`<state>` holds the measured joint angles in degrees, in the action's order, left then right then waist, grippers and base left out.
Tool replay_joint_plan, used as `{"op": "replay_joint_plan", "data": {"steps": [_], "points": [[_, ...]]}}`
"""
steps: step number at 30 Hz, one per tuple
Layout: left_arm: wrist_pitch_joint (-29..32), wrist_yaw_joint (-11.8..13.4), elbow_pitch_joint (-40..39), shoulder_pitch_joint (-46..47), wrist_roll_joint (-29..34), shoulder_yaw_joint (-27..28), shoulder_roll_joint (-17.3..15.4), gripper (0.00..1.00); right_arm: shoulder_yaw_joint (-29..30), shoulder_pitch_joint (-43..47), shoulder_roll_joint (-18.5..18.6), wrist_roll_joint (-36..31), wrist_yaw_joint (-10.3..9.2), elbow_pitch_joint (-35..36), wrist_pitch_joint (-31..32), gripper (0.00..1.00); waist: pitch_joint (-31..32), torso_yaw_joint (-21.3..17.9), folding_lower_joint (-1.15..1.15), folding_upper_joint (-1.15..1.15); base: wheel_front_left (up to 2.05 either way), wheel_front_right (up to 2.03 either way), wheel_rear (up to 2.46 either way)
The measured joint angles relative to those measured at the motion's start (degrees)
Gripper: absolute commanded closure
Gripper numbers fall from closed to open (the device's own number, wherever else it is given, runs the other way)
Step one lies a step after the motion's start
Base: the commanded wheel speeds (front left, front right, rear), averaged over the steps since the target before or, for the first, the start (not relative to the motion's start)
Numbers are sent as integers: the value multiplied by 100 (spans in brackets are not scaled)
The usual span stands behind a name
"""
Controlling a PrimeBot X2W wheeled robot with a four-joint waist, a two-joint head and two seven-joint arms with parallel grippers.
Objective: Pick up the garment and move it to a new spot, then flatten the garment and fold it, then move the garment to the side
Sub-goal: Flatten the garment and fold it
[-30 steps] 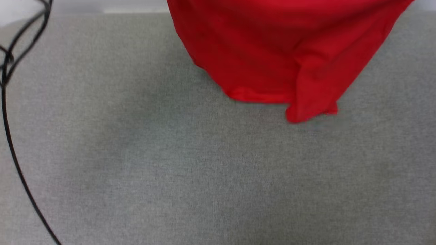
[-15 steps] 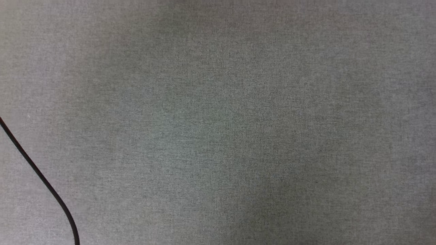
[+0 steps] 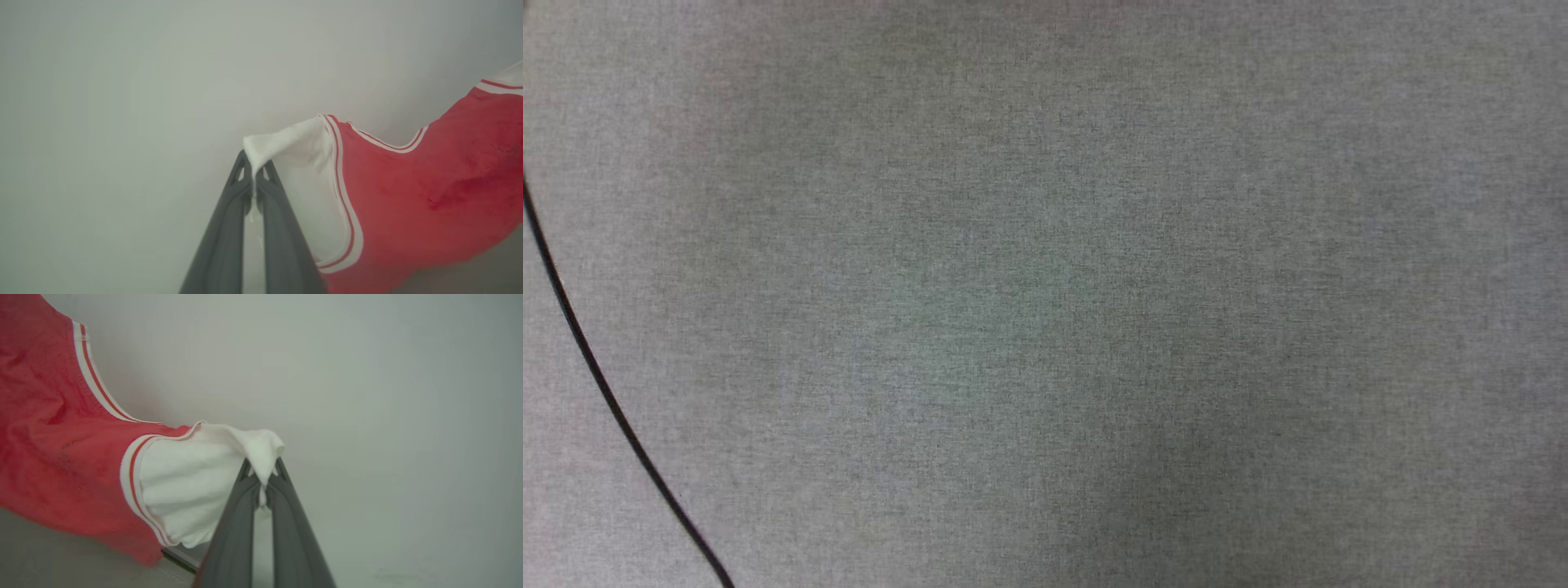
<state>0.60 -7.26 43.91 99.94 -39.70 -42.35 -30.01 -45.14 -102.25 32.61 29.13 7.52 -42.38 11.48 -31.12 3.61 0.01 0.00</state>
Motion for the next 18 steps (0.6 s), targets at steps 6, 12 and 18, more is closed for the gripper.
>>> {"op": "replay_joint_plan", "data": {"steps": [6,12,18], "points": [[-466,-8,116,-1322,-335,-229,-47,100,-427,1025,-133,530,0,-214,-537,100,194,-79,0,0,0,0,0],[-900,-7,-148,-2854,-595,-402,-229,100,-820,2298,-77,1090,0,-65,-999,100,549,-159,0,0,0,0,0],[-1094,299,-804,-4551,-889,-548,-391,100,-1081,3727,221,1496,0,307,-1293,100,1050,-195,-1,0,0,0,0]]}}
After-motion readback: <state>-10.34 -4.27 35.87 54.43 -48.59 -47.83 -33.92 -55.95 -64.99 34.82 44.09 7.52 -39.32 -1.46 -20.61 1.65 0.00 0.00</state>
